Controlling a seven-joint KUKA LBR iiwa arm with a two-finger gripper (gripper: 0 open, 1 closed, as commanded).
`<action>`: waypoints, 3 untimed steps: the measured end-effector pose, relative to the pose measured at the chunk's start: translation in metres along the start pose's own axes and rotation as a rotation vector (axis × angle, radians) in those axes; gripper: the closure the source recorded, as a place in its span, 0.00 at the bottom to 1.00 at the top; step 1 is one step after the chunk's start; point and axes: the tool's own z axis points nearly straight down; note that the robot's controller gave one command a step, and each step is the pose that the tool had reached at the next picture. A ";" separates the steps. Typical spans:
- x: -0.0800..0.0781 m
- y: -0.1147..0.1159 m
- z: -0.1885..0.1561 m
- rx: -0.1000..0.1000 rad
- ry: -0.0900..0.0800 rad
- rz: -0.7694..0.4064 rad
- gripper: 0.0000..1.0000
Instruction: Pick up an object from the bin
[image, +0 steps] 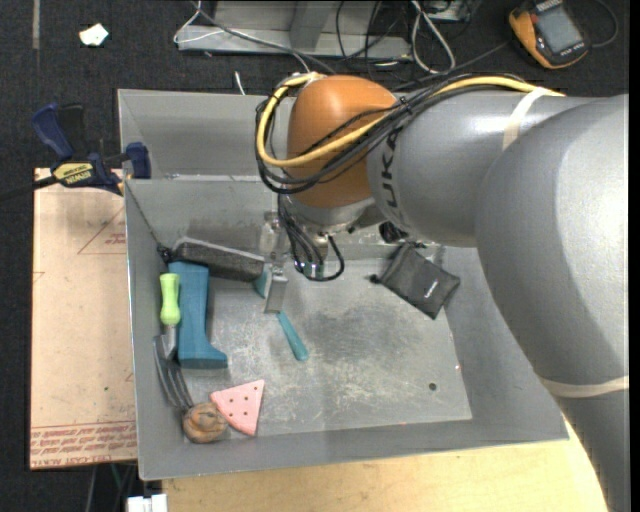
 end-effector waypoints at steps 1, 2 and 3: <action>0.000 0.010 -0.005 0.003 0.008 0.298 0.00; 0.003 0.022 0.074 -0.001 0.000 0.265 0.00; 0.014 0.026 0.073 -0.003 -0.003 0.434 1.00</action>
Offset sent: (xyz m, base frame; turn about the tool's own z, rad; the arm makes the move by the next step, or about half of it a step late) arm 0.0003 0.0229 -0.0732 0.2636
